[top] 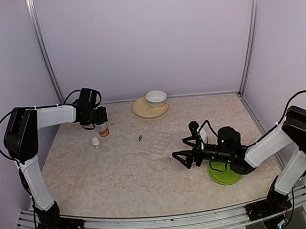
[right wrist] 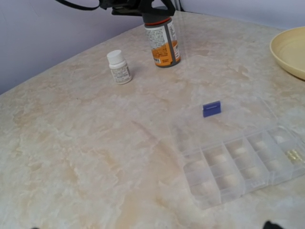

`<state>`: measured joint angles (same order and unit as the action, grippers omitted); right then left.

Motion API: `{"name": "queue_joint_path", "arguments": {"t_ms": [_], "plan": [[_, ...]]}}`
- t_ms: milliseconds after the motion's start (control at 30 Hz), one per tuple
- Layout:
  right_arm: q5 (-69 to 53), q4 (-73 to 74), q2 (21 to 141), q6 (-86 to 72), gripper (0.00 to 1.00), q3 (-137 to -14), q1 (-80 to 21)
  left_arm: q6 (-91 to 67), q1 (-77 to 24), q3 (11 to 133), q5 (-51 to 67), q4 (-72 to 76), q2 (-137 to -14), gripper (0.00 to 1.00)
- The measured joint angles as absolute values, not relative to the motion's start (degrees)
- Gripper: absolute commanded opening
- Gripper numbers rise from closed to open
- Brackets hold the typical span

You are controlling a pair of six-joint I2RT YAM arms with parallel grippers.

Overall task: Sort the pills into containers
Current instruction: Pick up the pill bottle from the center of the board.

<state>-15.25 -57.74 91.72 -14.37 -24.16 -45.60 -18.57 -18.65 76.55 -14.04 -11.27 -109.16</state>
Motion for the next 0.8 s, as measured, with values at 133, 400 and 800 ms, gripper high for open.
{"name": "queue_joint_path", "arguments": {"t_ms": [133,400,800], "plan": [[-15.22,-57.74,91.74,-14.37,1.00,-24.23,-45.60,-18.59,-18.65,76.55,-13.69,-11.27,-109.16,0.55],[-15.20,-57.74,91.74,-14.37,1.00,-24.38,-45.60,-18.83,-18.65,76.55,-13.17,-11.22,-109.16,0.41],[-16.27,-57.78,92.51,-13.72,1.00,-24.38,-45.60,-18.83,-19.70,76.53,-11.60,-12.49,-105.95,0.40]]}}
